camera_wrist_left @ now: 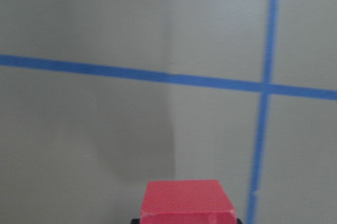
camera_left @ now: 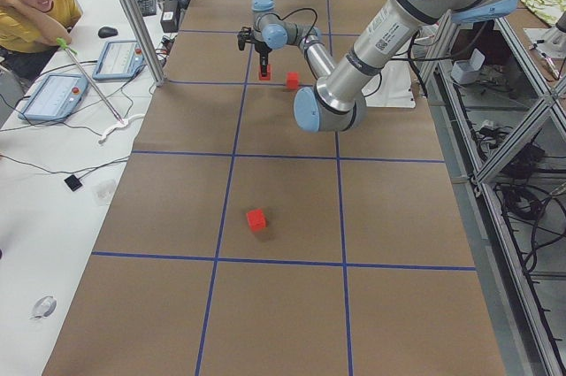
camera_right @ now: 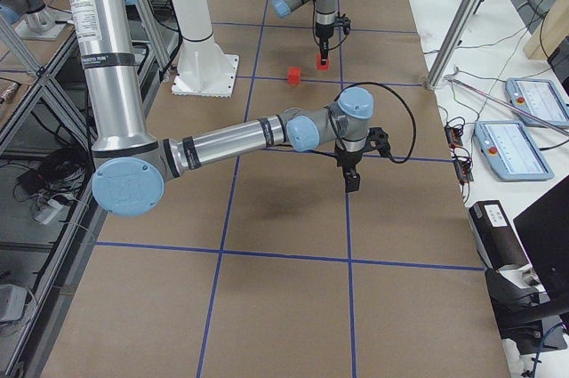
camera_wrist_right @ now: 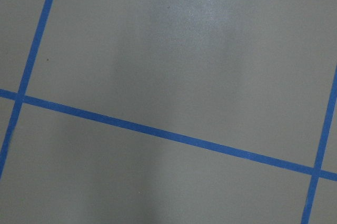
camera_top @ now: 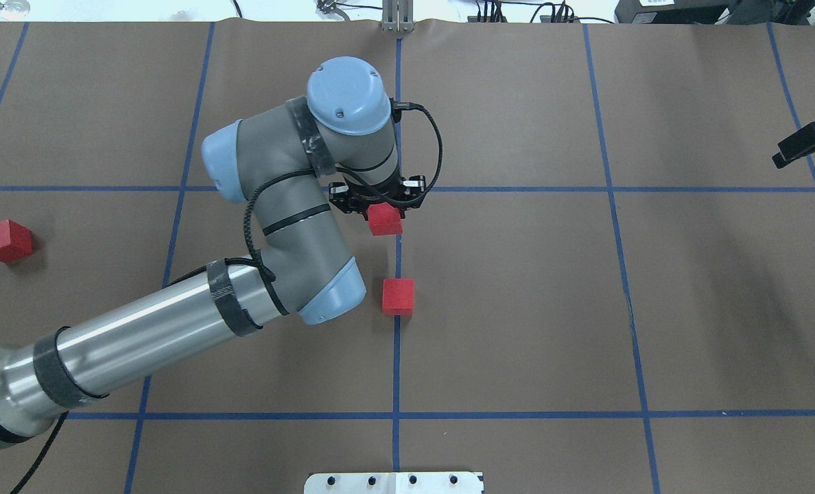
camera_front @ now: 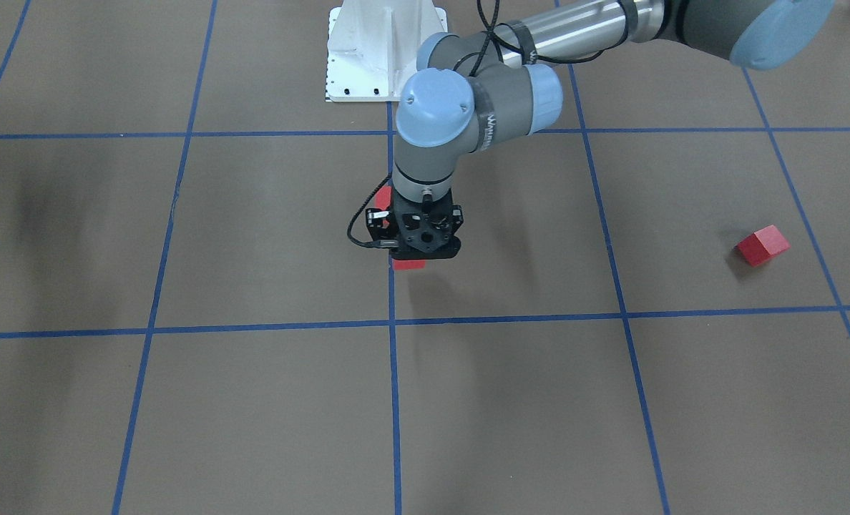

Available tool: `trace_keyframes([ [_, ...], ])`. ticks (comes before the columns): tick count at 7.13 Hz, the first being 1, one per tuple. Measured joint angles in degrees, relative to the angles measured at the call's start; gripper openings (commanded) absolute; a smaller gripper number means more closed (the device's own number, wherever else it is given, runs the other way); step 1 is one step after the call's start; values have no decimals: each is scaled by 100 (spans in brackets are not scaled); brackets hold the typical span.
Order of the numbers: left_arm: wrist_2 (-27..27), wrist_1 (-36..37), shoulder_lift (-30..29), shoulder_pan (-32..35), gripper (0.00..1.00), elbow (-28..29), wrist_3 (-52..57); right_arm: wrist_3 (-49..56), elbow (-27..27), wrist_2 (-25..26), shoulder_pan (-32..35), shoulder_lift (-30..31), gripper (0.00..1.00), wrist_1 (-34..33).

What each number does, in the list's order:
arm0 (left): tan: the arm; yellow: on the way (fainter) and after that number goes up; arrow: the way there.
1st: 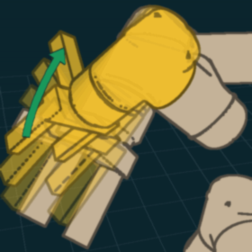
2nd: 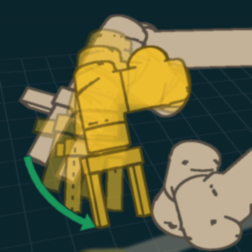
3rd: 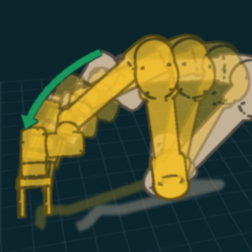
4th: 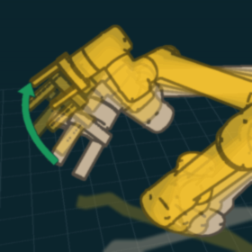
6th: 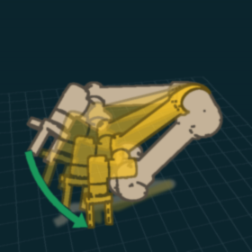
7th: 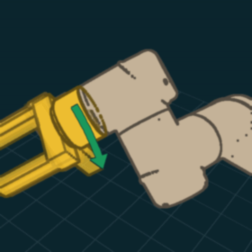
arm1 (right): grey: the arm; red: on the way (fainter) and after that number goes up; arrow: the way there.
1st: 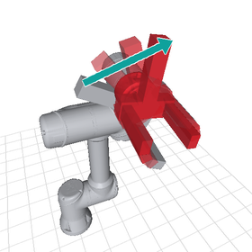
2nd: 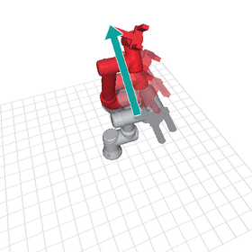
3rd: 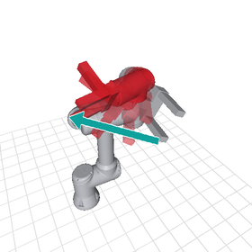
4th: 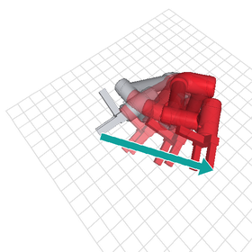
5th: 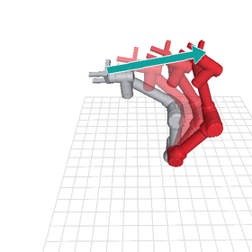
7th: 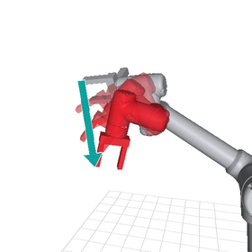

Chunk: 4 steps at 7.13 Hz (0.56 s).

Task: Form red blocks into L shape at center
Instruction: 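Carry the cube with the left gripper beside the center cube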

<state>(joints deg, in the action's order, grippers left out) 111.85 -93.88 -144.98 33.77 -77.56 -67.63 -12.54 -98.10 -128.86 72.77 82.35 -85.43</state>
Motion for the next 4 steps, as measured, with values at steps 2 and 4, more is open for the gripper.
trace_keyframes([
  [2, -273, 0, -247, -304, 0, 268, 246, -2, -4, 1, 0, 6, 100, 0],
  [4, -454, 4, -256, -481, 0, 310, 266, -13, -4, 1, 0, 7, 100, 0],
])
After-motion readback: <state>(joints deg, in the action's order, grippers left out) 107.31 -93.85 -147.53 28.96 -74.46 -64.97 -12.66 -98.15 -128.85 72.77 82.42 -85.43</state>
